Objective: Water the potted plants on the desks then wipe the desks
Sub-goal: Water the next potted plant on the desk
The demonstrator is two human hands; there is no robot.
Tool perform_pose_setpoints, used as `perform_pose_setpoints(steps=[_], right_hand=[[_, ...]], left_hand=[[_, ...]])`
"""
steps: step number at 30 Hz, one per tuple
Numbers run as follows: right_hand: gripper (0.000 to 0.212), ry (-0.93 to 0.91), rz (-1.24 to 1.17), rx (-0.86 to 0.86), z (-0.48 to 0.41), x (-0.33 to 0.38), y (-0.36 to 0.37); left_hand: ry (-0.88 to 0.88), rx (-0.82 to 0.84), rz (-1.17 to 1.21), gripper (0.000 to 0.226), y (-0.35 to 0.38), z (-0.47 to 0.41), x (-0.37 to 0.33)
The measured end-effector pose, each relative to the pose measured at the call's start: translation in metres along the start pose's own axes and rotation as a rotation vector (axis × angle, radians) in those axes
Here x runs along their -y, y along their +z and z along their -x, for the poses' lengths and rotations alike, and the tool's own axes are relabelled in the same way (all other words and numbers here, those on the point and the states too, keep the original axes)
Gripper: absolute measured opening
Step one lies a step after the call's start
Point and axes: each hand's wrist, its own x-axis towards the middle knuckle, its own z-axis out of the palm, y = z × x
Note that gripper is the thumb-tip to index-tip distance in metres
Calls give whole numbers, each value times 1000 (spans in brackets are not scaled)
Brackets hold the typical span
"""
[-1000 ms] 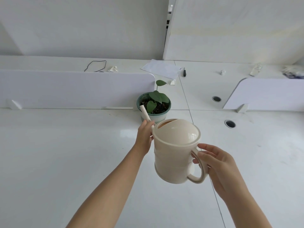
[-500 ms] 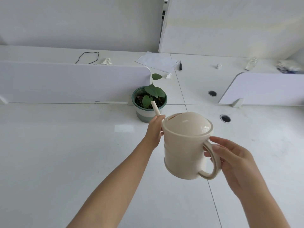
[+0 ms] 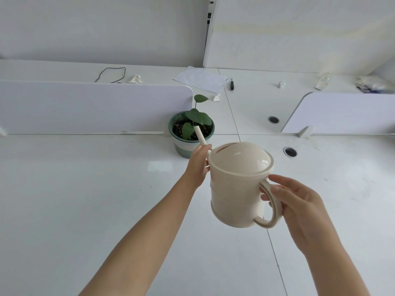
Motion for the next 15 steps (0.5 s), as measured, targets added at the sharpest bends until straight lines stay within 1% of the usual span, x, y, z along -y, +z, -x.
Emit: perform_pose_setpoints(steps=[2,5,7,8,11,15], right_hand=[[34,7,11,18,-1,-3,5],[37,8,19,49,-1,-5,15],[42,1,27,59,-2,-8,19],[40,-2,30,60,-2,-10,20],[36,-7,26,48,1,-13,21],[36,-3,33,28,11,-18,13]], left_hand=[[1,-30,-5,29,-8,2,0],[12,-86,-27,25,-18,2,-6],[0,-107,7,24,-23,1,-11],[-14,-115,32,23,-25,1,-13],[-34,-121,63,21,-25,3,-16],[-29,-88,22,15,-19,10,-6]])
